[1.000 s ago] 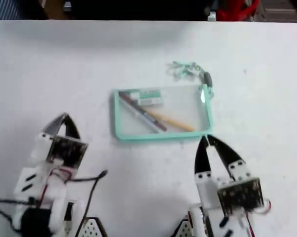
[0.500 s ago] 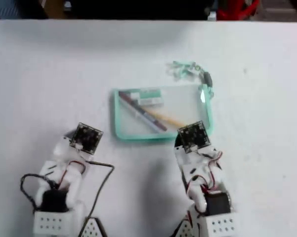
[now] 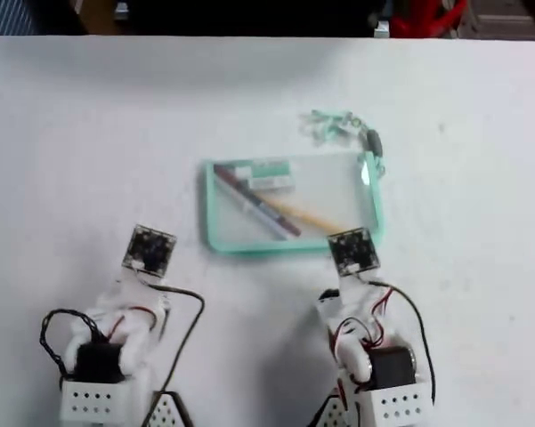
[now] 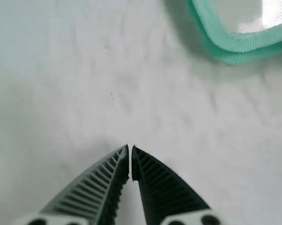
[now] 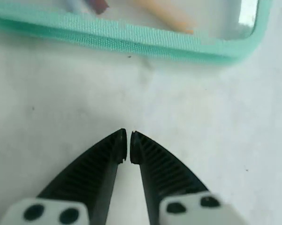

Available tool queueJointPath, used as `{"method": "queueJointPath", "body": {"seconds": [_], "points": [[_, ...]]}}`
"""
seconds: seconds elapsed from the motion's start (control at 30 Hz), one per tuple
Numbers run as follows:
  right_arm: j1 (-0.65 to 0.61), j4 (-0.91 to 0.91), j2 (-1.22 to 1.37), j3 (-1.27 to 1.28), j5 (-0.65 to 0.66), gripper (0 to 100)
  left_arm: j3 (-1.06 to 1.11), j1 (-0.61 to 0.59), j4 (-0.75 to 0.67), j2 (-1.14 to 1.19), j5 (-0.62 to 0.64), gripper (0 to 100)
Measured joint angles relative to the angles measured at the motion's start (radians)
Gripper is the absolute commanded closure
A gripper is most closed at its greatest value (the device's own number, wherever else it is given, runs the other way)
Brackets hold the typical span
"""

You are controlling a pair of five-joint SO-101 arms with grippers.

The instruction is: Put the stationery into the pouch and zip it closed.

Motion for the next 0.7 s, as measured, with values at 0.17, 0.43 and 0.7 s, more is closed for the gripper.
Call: {"method": "queueJointPath", "body": {"seconds": [0.17, 0.43, 0.7], "points": [[0.046, 0.017, 0.000, 0.000, -0.032, 98.1, 0.000, 0.000, 0.012, -0.003, 0.061, 97], [0.072, 0.018, 0.000, 0.000, -0.032, 98.1, 0.000, 0.000, 0.012, -0.003, 0.068, 97], [0.081, 0.018, 0.000, 0.000, -0.032, 98.1, 0.000, 0.000, 0.012, -0.003, 0.068, 97]]}}
